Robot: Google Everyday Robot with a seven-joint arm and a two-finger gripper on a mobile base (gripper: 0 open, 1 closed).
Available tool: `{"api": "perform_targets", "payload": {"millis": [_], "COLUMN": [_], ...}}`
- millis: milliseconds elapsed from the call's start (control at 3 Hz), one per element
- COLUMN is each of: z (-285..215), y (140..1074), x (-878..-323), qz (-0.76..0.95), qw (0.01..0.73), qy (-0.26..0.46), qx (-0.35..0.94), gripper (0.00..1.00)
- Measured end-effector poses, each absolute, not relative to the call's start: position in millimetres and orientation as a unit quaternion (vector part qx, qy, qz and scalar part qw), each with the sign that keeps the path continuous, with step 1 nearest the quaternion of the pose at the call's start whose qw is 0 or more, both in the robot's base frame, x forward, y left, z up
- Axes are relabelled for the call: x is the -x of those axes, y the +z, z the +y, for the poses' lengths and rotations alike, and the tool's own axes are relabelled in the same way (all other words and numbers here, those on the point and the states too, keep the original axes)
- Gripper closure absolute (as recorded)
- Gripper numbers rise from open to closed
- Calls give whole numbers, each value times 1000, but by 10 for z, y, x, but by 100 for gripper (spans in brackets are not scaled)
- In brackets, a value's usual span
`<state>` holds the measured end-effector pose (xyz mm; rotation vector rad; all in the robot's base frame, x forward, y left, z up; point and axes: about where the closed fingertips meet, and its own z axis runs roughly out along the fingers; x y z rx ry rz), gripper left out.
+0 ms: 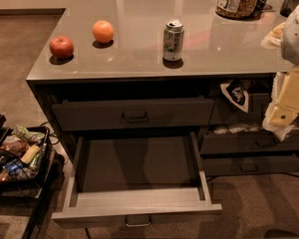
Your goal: Close middle drawer
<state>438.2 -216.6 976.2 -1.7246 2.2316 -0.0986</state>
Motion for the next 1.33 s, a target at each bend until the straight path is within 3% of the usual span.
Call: {"api": "perform_targets", "payload": {"millis": [667,1333], "z": [-2144,-2248], "y": [9781,9414], "x": [-4377,-3725], "qz": [778,758], "qw": [176,276], "qy": [-38,-24], "qx": [602,590], "gripper": [0,0]}}
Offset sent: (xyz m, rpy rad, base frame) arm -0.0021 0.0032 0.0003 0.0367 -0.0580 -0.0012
